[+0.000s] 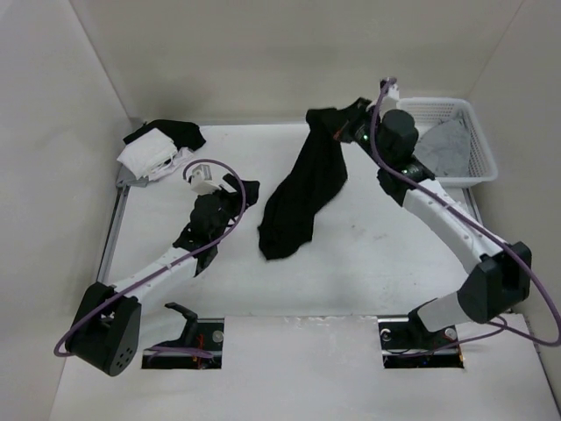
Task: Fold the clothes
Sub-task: Move the tank top to the center of the board, then flatten the tank top out
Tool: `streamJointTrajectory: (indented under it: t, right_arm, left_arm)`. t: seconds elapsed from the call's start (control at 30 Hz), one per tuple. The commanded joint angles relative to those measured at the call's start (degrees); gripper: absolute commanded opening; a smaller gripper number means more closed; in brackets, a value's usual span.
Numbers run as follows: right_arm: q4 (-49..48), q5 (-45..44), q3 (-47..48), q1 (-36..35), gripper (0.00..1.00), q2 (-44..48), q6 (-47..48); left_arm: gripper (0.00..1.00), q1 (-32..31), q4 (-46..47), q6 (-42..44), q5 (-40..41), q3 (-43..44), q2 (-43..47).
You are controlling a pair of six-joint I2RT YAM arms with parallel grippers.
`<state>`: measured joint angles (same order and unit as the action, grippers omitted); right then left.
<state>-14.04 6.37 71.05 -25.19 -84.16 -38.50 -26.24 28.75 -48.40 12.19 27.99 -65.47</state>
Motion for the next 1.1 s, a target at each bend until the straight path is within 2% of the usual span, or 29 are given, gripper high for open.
streamJointTrajectory:
  t: [0.0,0.13,0.23,0.3,0.37,0.43,0.53,0.57,0.6,0.67,0.7,0.73,0.77,0.8,0.87,0.93,1.03,1.07]
  right_arm:
    - [1.28,-0.30,11.64,-4.01,0.01,5.94,5.97]
    - [5.60,-7.22,11.15,-12.09,0.02,6.29,9.32]
    - [3.42,-20.48,0.71,-22.72,0.06,6.03,9.32]
    - [-2.27,-34.17,-9.82,-32.28,0.12,3.23,5.91]
    - [-6.06,-40.87,-16.34,-39.06,0.21,0.16,3.27]
    - [-8.53,-44.16,-21.54,-44.96,0.34,-1.96,0.54]
    - [-8.72,-43.55,-26.03,-49.29,0.39,-0.49,1.05]
    - [-8.55,-42.42,-27.18,-48.77,0.40,1.00,1.76]
    - [-8.02,-40.32,-27.97,-45.98,0.38,2.84,2.72]
    - [-7.67,-36.54,-28.07,-42.02,0.28,4.00,3.17]
    - [-7.06,-32.43,-27.11,-37.65,0.15,4.09,3.34]
    - [-5.31,-28.12,-25.10,-34.21,0.06,2.87,3.43]
    - [-1.38,-22.42,-21.34,-29.74,0.03,0.16,2.91]
    - [0.49,-20.37,-19.04,-27.96,0.03,-1.43,2.64]
    - [4.80,-16.75,-11.76,-23.65,0.07,-7.74,3.25]
    - [8.05,-15.87,-5.51,-21.88,0.17,-13.55,5.09]
    - [15.67,-15.95,6.16,-19.42,0.40,-22.59,8.78]
    - [17.54,-16.39,8.38,-18.80,0.43,-24.02,9.40]
  left_arm:
    - [0.73,0.71,0.87,0.24,-0.23,1.36,1.66]
    - [0.73,1.23,0.34,-0.02,0.29,2.07,3.42]
    - [0.73,3.51,-1.41,-0.81,0.91,1.81,6.05]
    - [0.73,6.40,-4.04,-1.69,2.05,0.67,8.50]
    - [0.73,8.52,-5.80,-2.31,2.14,-0.56,9.74]
    - [0.73,10.72,-7.74,-2.40,1.79,-2.58,10.36]
    - [0.73,12.22,-8.71,-1.96,1.26,-5.91,8.71]
    - [0.73,12.40,-8.71,-1.87,1.09,-6.45,8.00]
    - [0.72,12.40,-8.63,-1.61,0.74,-7.50,6.34]
    - [0.71,12.05,-8.10,-1.61,0.30,-8.38,4.22]
    - [0.71,11.52,-7.92,-1.78,0.21,-8.74,2.56]
    - [0.70,11.35,-7.92,-1.78,0.21,-8.91,2.11]
    - [0.69,11.26,-7.84,-2.04,0.29,-9.35,1.76]
    - [0.68,11.26,-7.66,-2.13,0.38,-9.70,1.75]
    - [0.67,11.17,-7.22,-2.66,0.73,-10.67,2.19]
    - [0.64,11.43,-7.13,-3.19,0.39,-11.29,2.37]
    - [0.61,11.26,-7.13,-3.19,-1.80,-11.20,0.27]
    - [0.60,11.17,-7.31,-3.19,-3.21,-10.94,-0.61]
